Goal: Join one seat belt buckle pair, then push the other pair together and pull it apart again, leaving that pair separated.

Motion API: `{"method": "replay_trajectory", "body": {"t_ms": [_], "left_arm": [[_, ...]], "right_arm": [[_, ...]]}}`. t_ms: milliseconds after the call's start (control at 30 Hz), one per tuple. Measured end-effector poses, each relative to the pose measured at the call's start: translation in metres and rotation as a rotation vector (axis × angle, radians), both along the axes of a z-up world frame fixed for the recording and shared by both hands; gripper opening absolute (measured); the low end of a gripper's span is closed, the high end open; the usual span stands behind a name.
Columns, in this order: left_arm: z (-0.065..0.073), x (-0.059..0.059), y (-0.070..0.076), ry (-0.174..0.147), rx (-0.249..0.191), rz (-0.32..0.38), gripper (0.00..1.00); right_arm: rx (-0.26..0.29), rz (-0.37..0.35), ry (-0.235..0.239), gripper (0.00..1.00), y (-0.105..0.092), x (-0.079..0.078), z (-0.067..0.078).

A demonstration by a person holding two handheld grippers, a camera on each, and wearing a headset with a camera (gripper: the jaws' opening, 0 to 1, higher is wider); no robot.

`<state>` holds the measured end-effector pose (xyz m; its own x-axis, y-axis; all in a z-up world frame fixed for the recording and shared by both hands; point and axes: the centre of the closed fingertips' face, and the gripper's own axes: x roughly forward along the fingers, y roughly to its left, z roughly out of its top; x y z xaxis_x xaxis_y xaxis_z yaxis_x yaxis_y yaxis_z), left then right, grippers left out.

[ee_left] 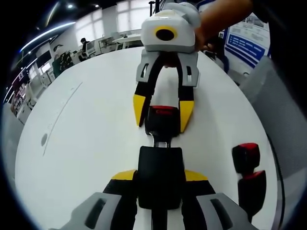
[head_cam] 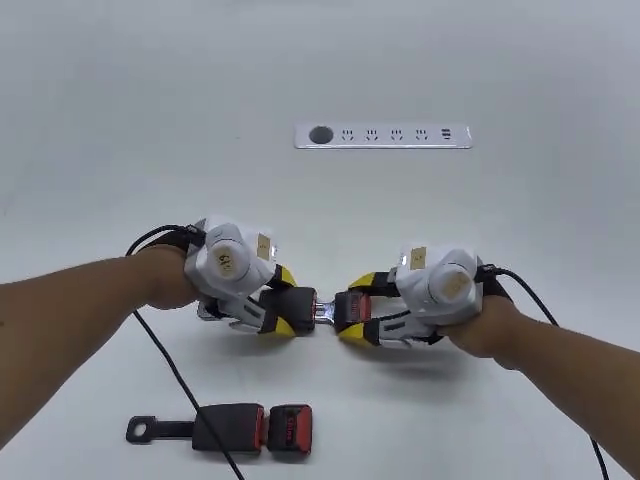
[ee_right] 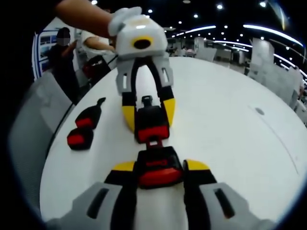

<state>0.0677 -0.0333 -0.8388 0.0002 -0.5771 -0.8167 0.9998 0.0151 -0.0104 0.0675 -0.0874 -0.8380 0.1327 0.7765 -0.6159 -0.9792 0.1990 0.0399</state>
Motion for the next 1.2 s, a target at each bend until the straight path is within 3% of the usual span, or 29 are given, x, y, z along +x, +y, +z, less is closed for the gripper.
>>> {"method": "replay_trajectory", "body": {"t_ms": [933, 1200], "left_arm": [[0.000, -0.001, 0.001, 0.010, 0.008, 0.016, 0.37], [0.005, -0.006, -0.003, 0.012, 0.012, 0.020, 0.37]], "right_arm": [[-0.061, -0.051, 0.012, 0.38, -0.091, -0.012, -0.003], [-0.073, -0.059, 0.007, 0.38, -0.111, -0.014, -0.004]]}}
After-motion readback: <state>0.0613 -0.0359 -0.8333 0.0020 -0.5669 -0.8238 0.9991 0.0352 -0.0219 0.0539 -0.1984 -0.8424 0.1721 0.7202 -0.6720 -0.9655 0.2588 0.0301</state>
